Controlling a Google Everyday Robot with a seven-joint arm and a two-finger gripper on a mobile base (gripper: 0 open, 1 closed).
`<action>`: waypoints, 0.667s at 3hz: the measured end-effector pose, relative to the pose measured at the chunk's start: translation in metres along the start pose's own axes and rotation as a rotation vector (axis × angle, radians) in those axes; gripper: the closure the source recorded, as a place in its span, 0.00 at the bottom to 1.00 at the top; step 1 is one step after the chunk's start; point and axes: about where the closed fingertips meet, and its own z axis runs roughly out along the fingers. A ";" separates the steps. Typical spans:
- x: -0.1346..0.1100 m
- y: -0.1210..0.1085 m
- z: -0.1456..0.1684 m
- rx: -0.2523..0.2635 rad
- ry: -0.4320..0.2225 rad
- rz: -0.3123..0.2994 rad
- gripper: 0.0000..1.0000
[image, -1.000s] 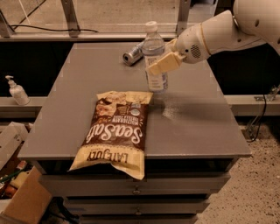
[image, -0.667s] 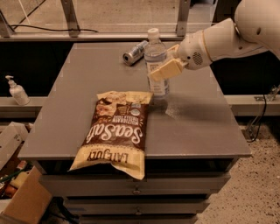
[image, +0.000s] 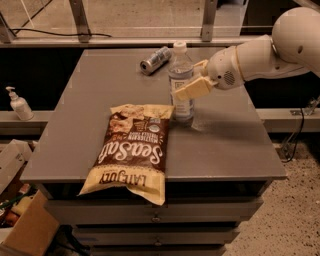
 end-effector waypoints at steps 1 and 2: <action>0.004 0.003 -0.001 -0.005 0.001 0.003 0.59; 0.002 0.003 -0.002 -0.005 0.001 0.003 0.36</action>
Offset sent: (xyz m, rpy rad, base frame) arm -0.0159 -0.0179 -0.0150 -0.0105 0.0262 -0.0004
